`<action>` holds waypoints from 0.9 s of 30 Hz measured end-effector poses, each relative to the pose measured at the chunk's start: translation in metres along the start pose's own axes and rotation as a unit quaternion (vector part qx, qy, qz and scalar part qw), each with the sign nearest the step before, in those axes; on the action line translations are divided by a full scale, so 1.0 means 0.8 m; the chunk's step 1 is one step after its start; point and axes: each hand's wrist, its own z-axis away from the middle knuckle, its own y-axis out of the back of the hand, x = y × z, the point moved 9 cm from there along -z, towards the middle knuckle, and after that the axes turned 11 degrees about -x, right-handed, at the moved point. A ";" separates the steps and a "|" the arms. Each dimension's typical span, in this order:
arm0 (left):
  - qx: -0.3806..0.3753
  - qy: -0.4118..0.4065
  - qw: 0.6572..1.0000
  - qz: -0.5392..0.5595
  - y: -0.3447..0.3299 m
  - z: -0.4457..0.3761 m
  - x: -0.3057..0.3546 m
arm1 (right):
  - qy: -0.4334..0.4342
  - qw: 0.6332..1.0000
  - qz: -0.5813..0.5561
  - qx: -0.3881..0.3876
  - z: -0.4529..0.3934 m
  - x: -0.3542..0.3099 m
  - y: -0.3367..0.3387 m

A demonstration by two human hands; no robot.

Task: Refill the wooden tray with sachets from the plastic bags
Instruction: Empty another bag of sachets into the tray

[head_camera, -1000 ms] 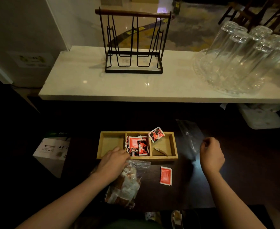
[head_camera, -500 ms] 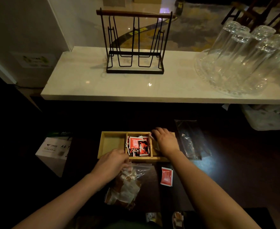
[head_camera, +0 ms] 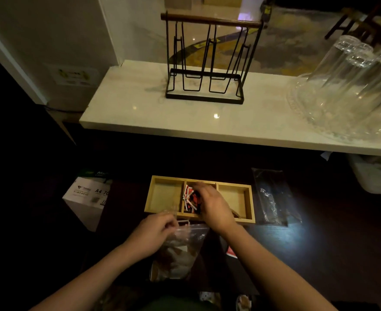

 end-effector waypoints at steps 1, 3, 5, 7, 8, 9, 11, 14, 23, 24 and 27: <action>-0.027 0.006 0.999 0.023 -0.003 0.002 -0.003 | -0.009 1.000 -0.011 0.025 0.007 0.000 0.004; -0.095 0.013 0.992 0.084 -0.014 0.006 -0.007 | -0.056 0.992 -0.051 0.102 0.030 0.004 0.021; -0.131 0.013 0.980 0.146 -0.022 0.011 -0.005 | -0.098 0.971 -0.145 0.163 0.060 0.006 0.033; -0.137 0.015 0.966 0.217 -0.027 0.016 0.001 | -0.090 0.950 -0.243 0.172 0.084 -0.006 0.036; -0.136 0.012 0.956 0.258 -0.028 0.020 0.007 | -0.076 0.946 -0.270 0.161 0.093 -0.018 0.037; -0.133 0.010 0.944 0.303 -0.029 0.023 0.014 | -0.058 0.945 -0.288 0.144 0.100 -0.032 0.038; -0.126 0.001 0.910 0.394 -0.027 0.027 0.026 | -0.023 0.942 -0.319 0.099 0.105 -0.062 0.039; -0.106 0.000 0.878 0.467 -0.020 0.023 0.035 | -0.007 0.946 -0.322 0.041 0.101 -0.086 0.028; -0.054 0.061 0.948 0.308 -0.033 -0.006 0.013 | -0.033 0.969 -0.236 -0.056 0.094 -0.077 0.006; -0.053 0.058 0.950 0.303 -0.034 -0.007 0.013 | -0.036 0.972 -0.227 -0.053 0.094 -0.076 0.008; -0.038 0.057 0.948 0.312 -0.037 -0.008 0.012 | -0.048 0.972 -0.229 -0.024 0.093 -0.068 0.021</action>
